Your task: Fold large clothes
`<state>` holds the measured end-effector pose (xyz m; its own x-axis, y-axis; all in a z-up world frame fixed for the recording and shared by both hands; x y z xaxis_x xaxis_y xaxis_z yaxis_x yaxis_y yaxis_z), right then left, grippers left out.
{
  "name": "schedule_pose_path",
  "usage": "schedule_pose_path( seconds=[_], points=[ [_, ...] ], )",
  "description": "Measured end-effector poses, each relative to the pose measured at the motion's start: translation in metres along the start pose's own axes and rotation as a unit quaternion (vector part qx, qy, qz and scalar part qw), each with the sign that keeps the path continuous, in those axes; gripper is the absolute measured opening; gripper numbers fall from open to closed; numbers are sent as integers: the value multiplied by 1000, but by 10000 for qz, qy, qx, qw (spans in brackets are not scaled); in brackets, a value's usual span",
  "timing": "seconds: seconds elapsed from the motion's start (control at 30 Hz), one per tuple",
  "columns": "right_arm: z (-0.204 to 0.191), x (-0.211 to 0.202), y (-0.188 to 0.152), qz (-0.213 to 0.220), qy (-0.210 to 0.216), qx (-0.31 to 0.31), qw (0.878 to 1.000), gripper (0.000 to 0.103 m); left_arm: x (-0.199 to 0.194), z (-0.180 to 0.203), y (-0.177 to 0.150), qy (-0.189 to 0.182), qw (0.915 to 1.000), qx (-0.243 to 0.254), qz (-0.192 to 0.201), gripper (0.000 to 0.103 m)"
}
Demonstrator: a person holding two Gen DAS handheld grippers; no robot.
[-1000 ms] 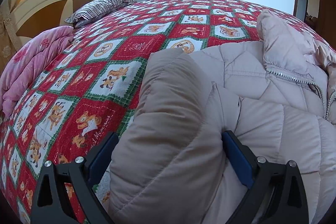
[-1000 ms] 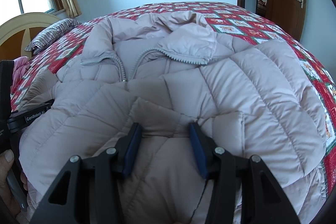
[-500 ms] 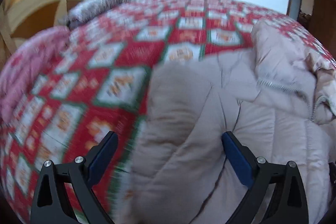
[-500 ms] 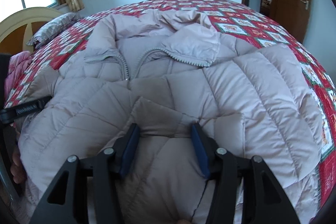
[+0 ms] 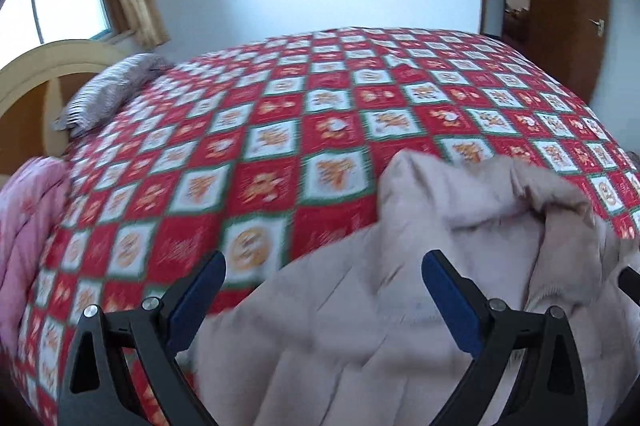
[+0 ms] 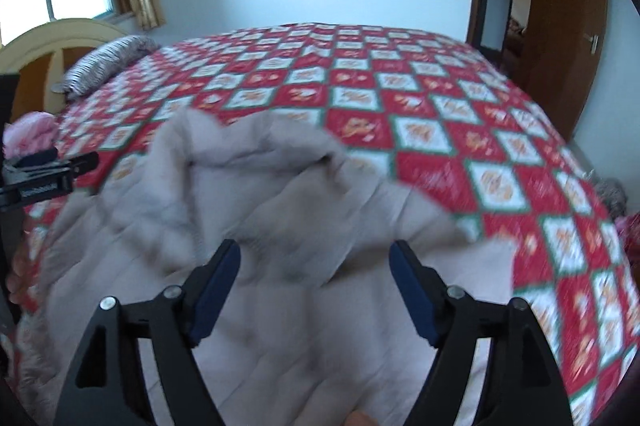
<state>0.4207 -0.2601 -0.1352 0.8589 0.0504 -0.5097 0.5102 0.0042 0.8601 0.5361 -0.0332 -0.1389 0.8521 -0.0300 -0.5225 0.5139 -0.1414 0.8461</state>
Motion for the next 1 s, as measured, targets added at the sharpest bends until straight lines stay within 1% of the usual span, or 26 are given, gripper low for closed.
schedule_pose_path(
  seconds=[0.13, 0.23, 0.37, 0.43, 0.47, 0.5, 0.53, 0.57, 0.6, 0.63, 0.67, 0.73, 0.8, 0.87, 1.0],
  points=[
    [14, 34, 22, -32, -8, -49, 10000, 79, 42, 17, 12, -25, 9998, 179, -112, 99],
    [14, 57, 33, -74, 4, -331, 9994, 79, 63, 28, 10, -54, 9991, 377, -191, 99],
    [10, 85, 34, -233, 110, -554, 9981, 79, 80, 39, 5, -63, 9980, 602, -172, 99],
    [9, 97, 30, -341, 89, -640, 9973, 79, 85, 44, 4, -143, 9977, 647, -144, 99],
    [10, 101, 29, -364, 91, -643, 9972, 79, 86, 48, 3, -227, 9974, 680, -119, 95],
    [10, 106, 27, -400, 119, -625, 9972, 78, 87, 51, 2, -264, 9969, 738, -104, 84],
    [11, 109, 26, -406, 143, -605, 9972, 70, 88, 57, 0, -351, 9956, 857, -126, 75],
    [11, 112, 26, -410, 143, -594, 9973, 53, 89, 61, -1, -449, 9947, 910, -164, 47],
    [13, 114, 26, -445, 134, -592, 9972, 42, 89, 64, -3, -561, 9937, 947, -222, 18],
    [13, 115, 26, -482, 148, -595, 9970, 16, 86, 65, -2, -618, 9933, 950, -222, 15],
    [13, 112, 27, -439, 156, -615, 9970, 11, 81, 64, 0, -636, 9934, 951, -108, 14],
    [11, 101, 29, -315, 198, -681, 9970, 9, 65, 62, 7, -637, 9921, 1063, 174, 13],
    [13, 86, 32, -148, 246, -670, 9973, 8, 41, 55, 10, -741, 9897, 1135, 451, 12],
    [17, 64, 33, 126, 222, -792, 9965, 7, 21, 48, 7, -810, 9866, 1226, 704, 11],
    [29, 35, 20, 366, 262, -961, 9943, 5, 0, 36, -15, -914, 9829, 1371, 828, 10]
  ],
)
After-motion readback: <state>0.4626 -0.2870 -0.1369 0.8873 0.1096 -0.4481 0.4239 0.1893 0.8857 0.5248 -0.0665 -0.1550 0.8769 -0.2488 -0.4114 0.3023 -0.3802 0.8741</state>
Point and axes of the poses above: each gripper's, at about its wrist camera, not at the fingertips, and x roughly the way its jaws point, z to its right, y to its top, the point moved 4 cm from there along x, roughly the way its jaws point, and after that the axes turned 15 degrees about z, right-handed, at the moved point
